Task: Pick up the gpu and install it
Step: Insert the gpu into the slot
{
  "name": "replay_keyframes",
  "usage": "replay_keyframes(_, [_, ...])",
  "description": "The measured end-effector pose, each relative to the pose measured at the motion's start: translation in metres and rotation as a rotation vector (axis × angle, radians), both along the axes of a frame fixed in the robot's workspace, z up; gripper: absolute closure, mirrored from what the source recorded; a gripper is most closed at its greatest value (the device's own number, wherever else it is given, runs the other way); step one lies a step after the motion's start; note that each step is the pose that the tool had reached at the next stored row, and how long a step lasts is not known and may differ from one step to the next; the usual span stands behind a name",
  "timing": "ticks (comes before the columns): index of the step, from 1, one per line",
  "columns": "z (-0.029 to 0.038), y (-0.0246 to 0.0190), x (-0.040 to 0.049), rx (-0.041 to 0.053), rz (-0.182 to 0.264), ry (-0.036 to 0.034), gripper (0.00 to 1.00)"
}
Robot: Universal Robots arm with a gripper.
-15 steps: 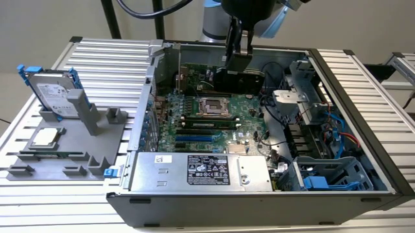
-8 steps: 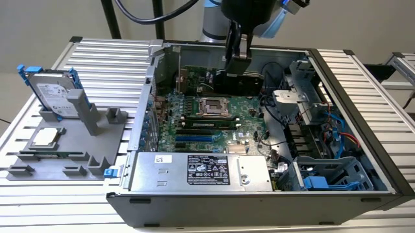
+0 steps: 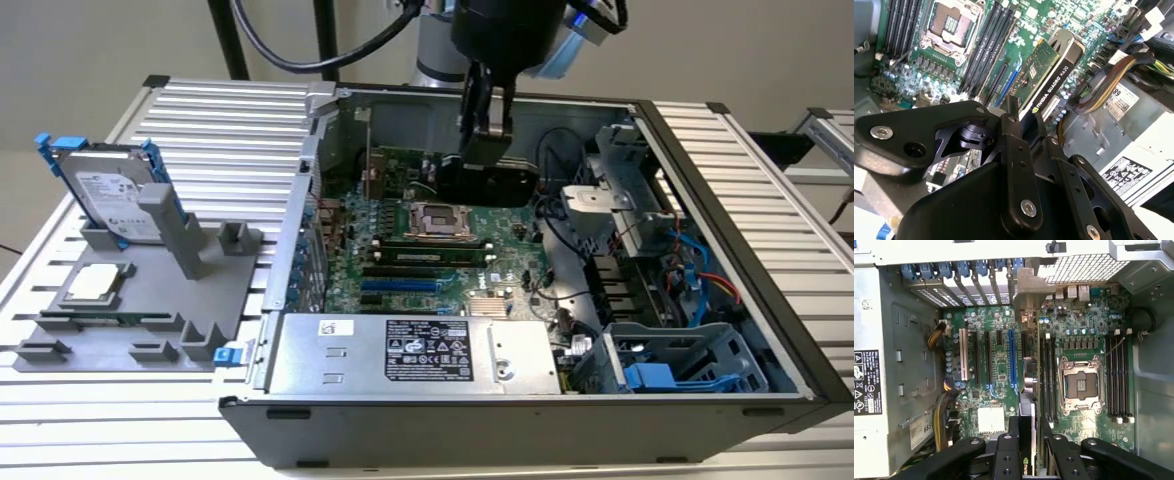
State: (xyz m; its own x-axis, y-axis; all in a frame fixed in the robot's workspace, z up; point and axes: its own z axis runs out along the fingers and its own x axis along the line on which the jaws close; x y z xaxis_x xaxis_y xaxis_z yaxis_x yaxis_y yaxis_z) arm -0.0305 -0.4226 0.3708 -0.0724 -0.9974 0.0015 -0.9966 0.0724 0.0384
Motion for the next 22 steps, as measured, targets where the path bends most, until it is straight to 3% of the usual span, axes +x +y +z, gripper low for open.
replay_keyframes(8, [-0.0135,0.0,-0.002,-0.0001,0.019,-0.0002,1.0])
replay_keyframes(18, [-0.0159,-0.0002,-0.0022,0.0,0.02,-0.0003,1.0])
replay_keyframes(22, [-0.0207,-0.0008,-0.0023,-0.0001,0.02,-0.0003,1.0])
